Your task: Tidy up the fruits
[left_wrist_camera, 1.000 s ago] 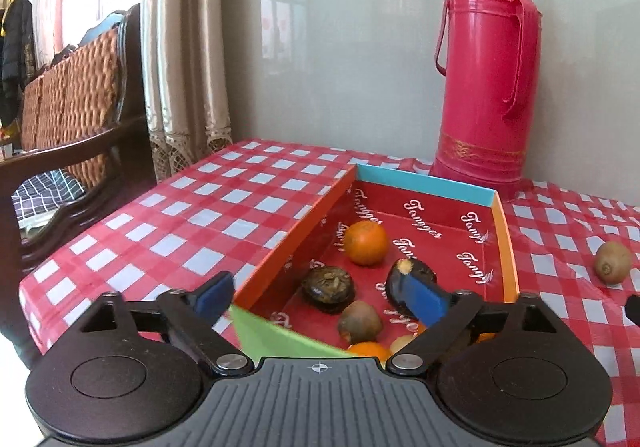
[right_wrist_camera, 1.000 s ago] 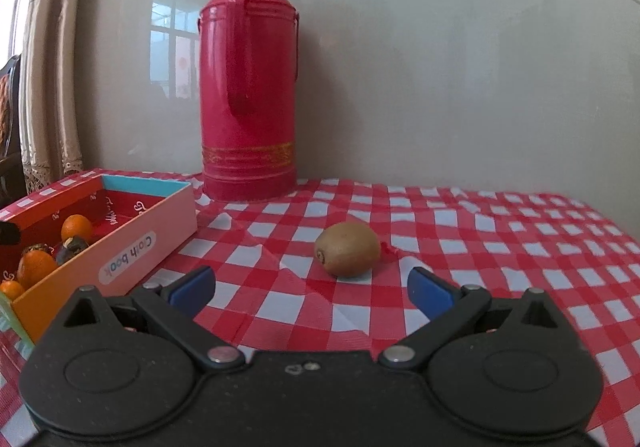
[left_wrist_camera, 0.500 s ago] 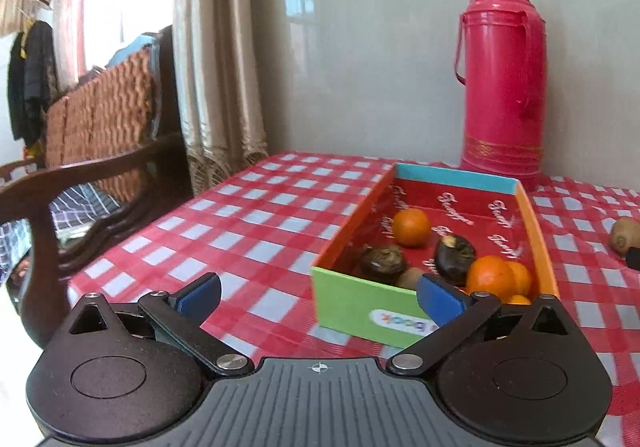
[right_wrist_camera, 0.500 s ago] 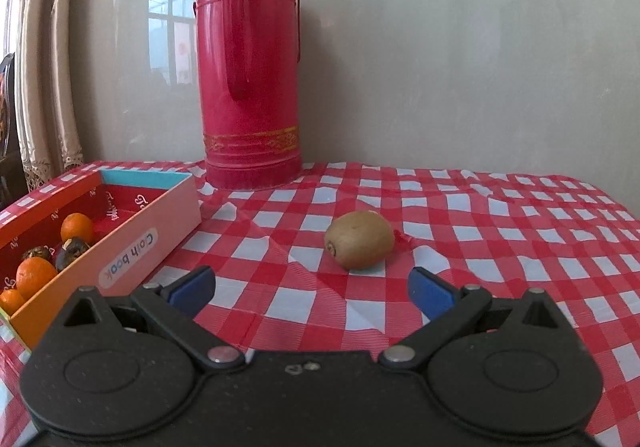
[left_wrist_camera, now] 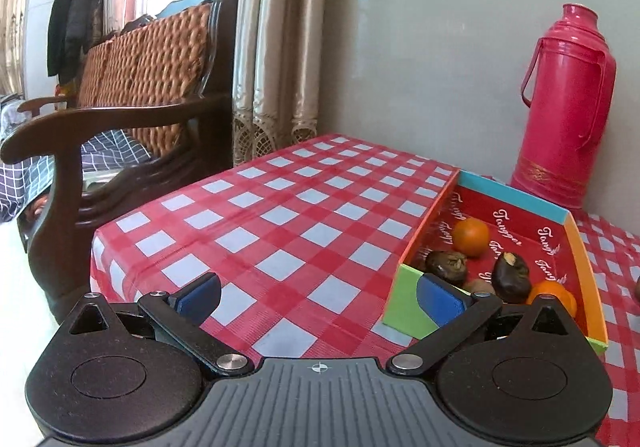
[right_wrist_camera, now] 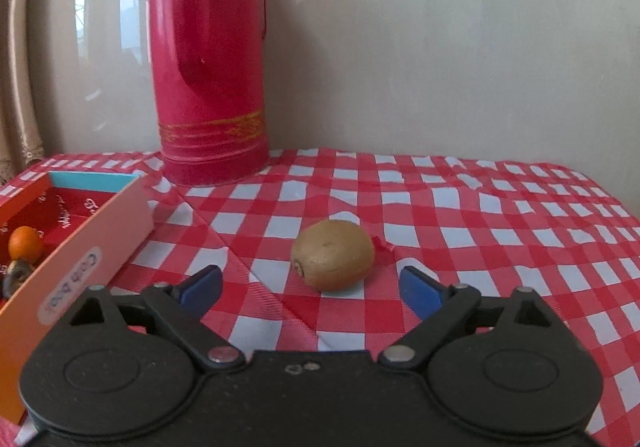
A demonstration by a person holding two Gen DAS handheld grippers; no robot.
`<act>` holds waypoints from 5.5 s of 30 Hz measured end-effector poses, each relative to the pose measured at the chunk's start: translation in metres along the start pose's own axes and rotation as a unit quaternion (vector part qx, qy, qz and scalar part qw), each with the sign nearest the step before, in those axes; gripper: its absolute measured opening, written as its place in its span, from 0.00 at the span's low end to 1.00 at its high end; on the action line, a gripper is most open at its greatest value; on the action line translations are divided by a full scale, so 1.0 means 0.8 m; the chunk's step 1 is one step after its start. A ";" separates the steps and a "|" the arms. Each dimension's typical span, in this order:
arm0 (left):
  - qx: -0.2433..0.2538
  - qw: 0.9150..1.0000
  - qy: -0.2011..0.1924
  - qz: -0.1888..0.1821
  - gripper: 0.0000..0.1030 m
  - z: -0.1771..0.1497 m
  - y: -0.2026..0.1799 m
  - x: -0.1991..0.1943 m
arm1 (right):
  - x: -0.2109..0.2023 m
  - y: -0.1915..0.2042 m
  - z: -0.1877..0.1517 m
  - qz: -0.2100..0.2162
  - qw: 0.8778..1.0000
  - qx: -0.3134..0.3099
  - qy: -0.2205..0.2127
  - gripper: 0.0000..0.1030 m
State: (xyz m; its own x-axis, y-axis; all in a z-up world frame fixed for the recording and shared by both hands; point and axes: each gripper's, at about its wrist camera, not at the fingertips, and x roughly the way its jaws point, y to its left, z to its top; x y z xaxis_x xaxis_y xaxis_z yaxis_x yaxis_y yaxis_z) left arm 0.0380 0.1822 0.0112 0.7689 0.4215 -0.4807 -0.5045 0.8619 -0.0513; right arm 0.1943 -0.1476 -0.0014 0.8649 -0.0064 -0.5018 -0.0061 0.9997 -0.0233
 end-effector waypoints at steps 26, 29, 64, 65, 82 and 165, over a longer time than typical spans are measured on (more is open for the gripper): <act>0.024 1.000 -0.001 -0.004 1.00 -0.003 -0.011 0.002 | 0.072 -0.009 0.027 -0.027 0.998 0.030 0.051 0.72; 0.022 1.000 0.001 -0.004 1.00 -0.002 -0.010 0.003 | 0.074 -0.015 0.022 -0.016 0.997 0.044 0.060 0.65; 0.011 1.000 -0.002 0.001 1.00 -0.002 -0.006 -0.004 | 0.016 0.026 0.016 0.060 0.998 -0.004 0.006 0.48; 0.008 1.000 -0.001 0.002 1.00 -0.002 -0.005 -0.005 | 0.013 0.027 0.017 0.064 0.998 -0.006 0.001 0.48; -0.033 0.999 0.012 0.022 1.00 -0.004 0.034 -0.003 | -0.048 0.110 0.014 0.153 0.984 -0.072 -0.061 0.48; -0.113 0.993 0.021 0.020 1.00 -0.009 0.097 0.005 | -0.069 0.285 0.005 0.140 0.970 -0.196 -0.027 0.71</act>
State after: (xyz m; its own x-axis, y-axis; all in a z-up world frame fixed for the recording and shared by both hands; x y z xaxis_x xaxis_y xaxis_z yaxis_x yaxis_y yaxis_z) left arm -0.0011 0.2487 -0.0006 0.7318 0.4374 -0.5227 -0.6132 0.7572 -0.2248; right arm 0.1477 0.0805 0.0246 0.8263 0.2766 -0.4907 -0.4267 0.8760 -0.2247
